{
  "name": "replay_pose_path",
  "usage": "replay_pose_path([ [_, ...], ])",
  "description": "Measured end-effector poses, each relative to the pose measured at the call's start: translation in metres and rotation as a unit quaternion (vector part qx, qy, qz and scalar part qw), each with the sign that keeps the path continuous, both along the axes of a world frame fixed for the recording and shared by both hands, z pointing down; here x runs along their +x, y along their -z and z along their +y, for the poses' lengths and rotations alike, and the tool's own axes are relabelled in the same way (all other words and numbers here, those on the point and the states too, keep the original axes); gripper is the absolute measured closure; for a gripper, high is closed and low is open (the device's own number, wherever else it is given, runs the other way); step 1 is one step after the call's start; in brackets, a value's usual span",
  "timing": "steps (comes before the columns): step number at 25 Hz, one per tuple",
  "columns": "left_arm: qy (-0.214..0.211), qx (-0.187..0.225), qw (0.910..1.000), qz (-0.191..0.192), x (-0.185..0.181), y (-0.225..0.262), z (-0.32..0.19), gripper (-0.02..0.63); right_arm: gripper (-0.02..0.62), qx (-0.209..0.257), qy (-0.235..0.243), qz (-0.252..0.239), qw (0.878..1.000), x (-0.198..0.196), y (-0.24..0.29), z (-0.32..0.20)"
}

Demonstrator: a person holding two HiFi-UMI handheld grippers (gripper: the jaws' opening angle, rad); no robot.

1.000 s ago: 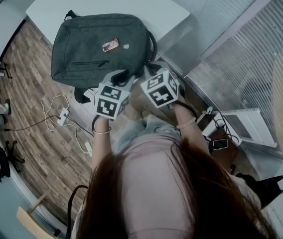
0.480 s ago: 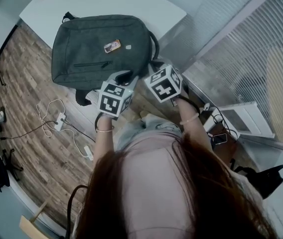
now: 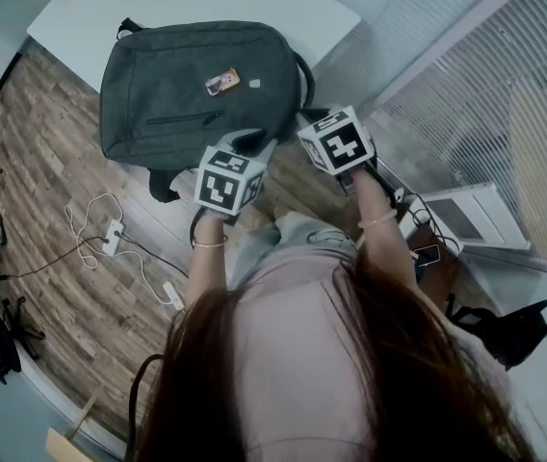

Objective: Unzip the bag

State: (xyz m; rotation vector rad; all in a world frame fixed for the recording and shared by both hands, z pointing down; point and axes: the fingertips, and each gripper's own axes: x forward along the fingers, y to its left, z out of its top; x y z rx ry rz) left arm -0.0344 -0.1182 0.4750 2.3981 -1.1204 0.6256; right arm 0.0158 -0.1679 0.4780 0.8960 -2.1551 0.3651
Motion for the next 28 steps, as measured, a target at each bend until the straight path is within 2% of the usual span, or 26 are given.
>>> replay_pose_path([
  [7, -0.011, -0.007, 0.9998, 0.013, -0.001, -0.001, 0.001, 0.514, 0.584, -0.037, -0.004, -0.022, 0.999, 0.001, -0.001, -0.001],
  [13, -0.017, -0.016, 0.9995, 0.021, -0.001, -0.001, 0.001, 0.515, 0.584, -0.059, 0.013, -0.026, 0.998, 0.003, 0.0, -0.004],
  [21, -0.018, -0.025, 0.9992, 0.025, -0.001, -0.003, 0.0, 0.515, 0.584, -0.082, 0.083, -0.031, 0.993, 0.002, -0.001, -0.008],
  [28, -0.018, -0.029, 0.9991, 0.024, 0.0, -0.002, -0.001, 0.515, 0.585, -0.081, 0.138, -0.009, 0.987, 0.006, -0.001, -0.012],
])
